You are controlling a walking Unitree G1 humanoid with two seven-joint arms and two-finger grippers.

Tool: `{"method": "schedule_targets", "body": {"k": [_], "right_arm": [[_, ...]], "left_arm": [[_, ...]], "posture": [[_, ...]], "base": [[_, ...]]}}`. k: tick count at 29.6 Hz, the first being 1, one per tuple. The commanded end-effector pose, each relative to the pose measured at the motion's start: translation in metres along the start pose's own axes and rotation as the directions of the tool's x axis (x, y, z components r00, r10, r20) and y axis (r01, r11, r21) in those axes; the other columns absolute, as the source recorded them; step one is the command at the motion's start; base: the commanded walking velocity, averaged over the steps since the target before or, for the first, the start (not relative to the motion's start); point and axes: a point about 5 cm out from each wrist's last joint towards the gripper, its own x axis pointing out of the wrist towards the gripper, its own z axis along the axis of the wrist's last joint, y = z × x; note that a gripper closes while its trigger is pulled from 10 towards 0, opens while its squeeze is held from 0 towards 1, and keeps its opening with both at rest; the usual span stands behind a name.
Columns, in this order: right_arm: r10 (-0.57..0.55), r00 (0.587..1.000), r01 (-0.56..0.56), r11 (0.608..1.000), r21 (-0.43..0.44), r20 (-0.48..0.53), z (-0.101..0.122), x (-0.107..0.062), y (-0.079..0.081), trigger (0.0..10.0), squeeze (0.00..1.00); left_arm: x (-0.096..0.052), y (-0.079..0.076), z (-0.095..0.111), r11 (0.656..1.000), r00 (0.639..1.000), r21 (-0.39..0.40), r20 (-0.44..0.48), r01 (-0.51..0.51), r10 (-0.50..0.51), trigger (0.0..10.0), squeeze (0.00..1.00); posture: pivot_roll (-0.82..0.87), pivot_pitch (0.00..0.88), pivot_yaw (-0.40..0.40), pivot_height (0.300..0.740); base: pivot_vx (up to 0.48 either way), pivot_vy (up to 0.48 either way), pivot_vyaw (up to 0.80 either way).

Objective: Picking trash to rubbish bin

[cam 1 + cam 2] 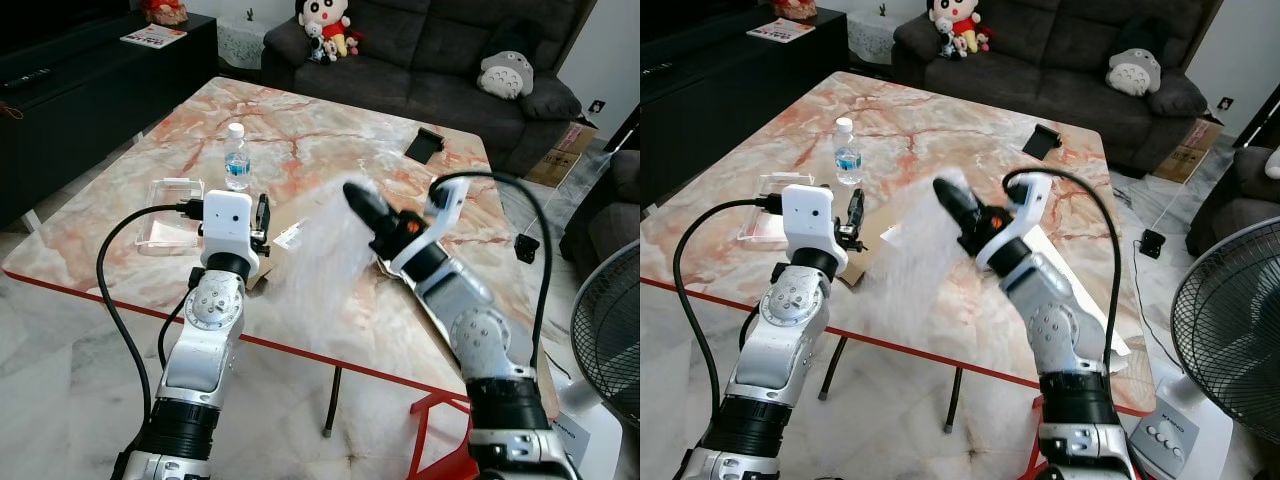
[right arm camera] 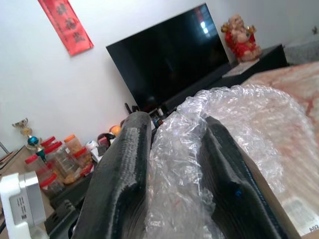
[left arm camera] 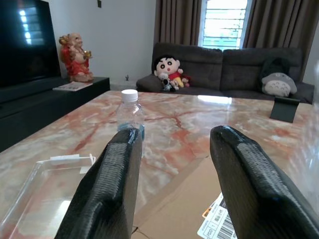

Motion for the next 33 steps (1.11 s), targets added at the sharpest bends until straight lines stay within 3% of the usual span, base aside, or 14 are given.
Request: {"method": "schedule_targets", "body": {"k": [1, 4, 6, 10, 13, 16, 17, 22, 23, 24, 26, 27, 33], "right_arm": [[-0.004, 0.999, 0.005, 1.0, -0.018, 0.032, 0.009, -0.002, 0.0, 10.0, 0.0], [-0.066, 0.997, 0.07, 0.994, -0.083, 0.048, 0.015, 0.0, -0.006, 10.0, 0.0], [-0.148, 0.988, 0.151, 0.982, -0.11, 0.035, 0.012, -0.003, -0.017, 0.0, 0.0], [-0.202, 0.978, 0.207, 0.971, -0.121, 0.048, 0.012, -0.005, -0.023, 0.0, 0.0], [-0.253, 0.966, 0.259, 0.941, -0.218, 0.056, 0.013, -0.005, -0.029, 0.0, 0.0], [-0.279, 0.958, 0.287, 0.921, -0.263, 0.066, 0.012, -0.004, -0.032, 0.0, 0.0], [-0.291, 0.955, 0.295, 0.901, -0.317, 0.06, 0.011, -0.004, -0.033, 0.0, 0.0], [-0.308, 0.949, 0.311, 0.874, -0.374, 0.07, 0.009, -0.005, -0.034, 0.0, 0.0], [-0.318, 0.944, 0.327, 0.851, -0.411, 0.091, 0.009, -0.006, -0.035, 0.0, 0.0], [-0.331, 0.937, 0.346, 0.831, -0.436, 0.113, 0.01, -0.007, -0.037, 8.1, 0.0], [-0.34, 0.932, 0.359, 0.813, -0.459, 0.127, 0.009, -0.007, -0.038, 8.1, 0.0], [-0.345, 0.929, 0.366, 0.799, -0.477, 0.135, 0.009, -0.008, -0.039, 10.0, 0.0], [-0.371, 0.912, 0.408, 0.778, -0.478, 0.175, 0.003, -0.012, -0.043, 10.0, 0.0]], "left_arm": [[0.003, -0.003, 0.011, 1.0, 0.999, -0.007, 0.051, 0.003, -0.003, 10.0, 0.0], [0.003, -0.001, 0.011, 1.0, 0.999, -0.019, 0.051, -0.014, 0.014, 10.0, 0.0], [0.003, -0.001, 0.011, 1.0, 0.999, -0.021, 0.049, -0.017, 0.018, 10.0, 0.0], [0.003, -0.001, 0.011, 1.0, 0.999, -0.021, 0.05, -0.019, 0.02, 10.0, 0.0], [0.004, 0.001, 0.011, 1.0, 0.998, -0.013, 0.051, -0.026, 0.027, 10.0, 0.0], [0.004, 0.001, 0.011, 1.0, 0.998, 0.006, 0.053, -0.027, 0.026, 10.0, 0.0], [0.004, 0.001, 0.01, 1.0, 0.998, 0.007, 0.051, -0.029, 0.029, 10.0, 0.0], [0.002, 0.0, 0.007, 0.999, 0.998, 0.03, 0.049, -0.036, 0.035, 10.0, 0.0], [0.0, -0.001, 0.004, 0.998, 0.998, 0.039, 0.05, -0.046, 0.044, 10.0, 0.0], [-0.001, -0.001, 0.001, 0.997, 0.998, 0.057, 0.046, -0.052, 0.049, 10.0, 0.0], [-0.002, -0.002, -0.001, 0.996, 0.998, 0.072, 0.045, -0.052, 0.049, 10.0, 0.0], [-0.003, -0.002, -0.002, 0.996, 0.998, 0.07, 0.043, -0.054, 0.051, 10.0, 0.0], [-0.002, -0.003, -0.001, 0.994, 0.994, 0.052, 0.062, -0.097, 0.093, 10.0, 0.0]], "posture": [[0.0, 0.0, -0.151, 0.74], [-0.01, 0.011, -0.149, 0.74], [-0.01, 0.011, -0.149, 0.74], [-0.01, 0.015, -0.149, 0.74], [0.0, 0.021, -0.148, 0.74], [0.0, 0.026, -0.149, 0.74], [0.0, 0.026, -0.149, 0.74], [0.0, 0.021, -0.146, 0.74], [0.0, 0.011, -0.142, 0.74], [0.0, 0.007, -0.139, 0.74], [0.0, 0.0, -0.136, 0.74], [0.0, 0.0, -0.134, 0.74], [0.0, 0.0, -0.13, 0.74]], "base": [[0.0, 0.0, 0.0], [0.0, 0.0, 0.0], [0.0, 0.0, 0.0], [0.0, 0.0, 0.0], [0.0, 0.0, 0.0], [0.0, 0.0, 0.0], [0.0, 0.0, 0.0], [0.0, 0.0, 0.0], [0.0, 0.0, 0.0], [0.0, 0.0, 0.0], [0.0, 0.0, 0.0], [0.0, 0.0, 0.0], [-0.049, 0.0, 0.0]]}}
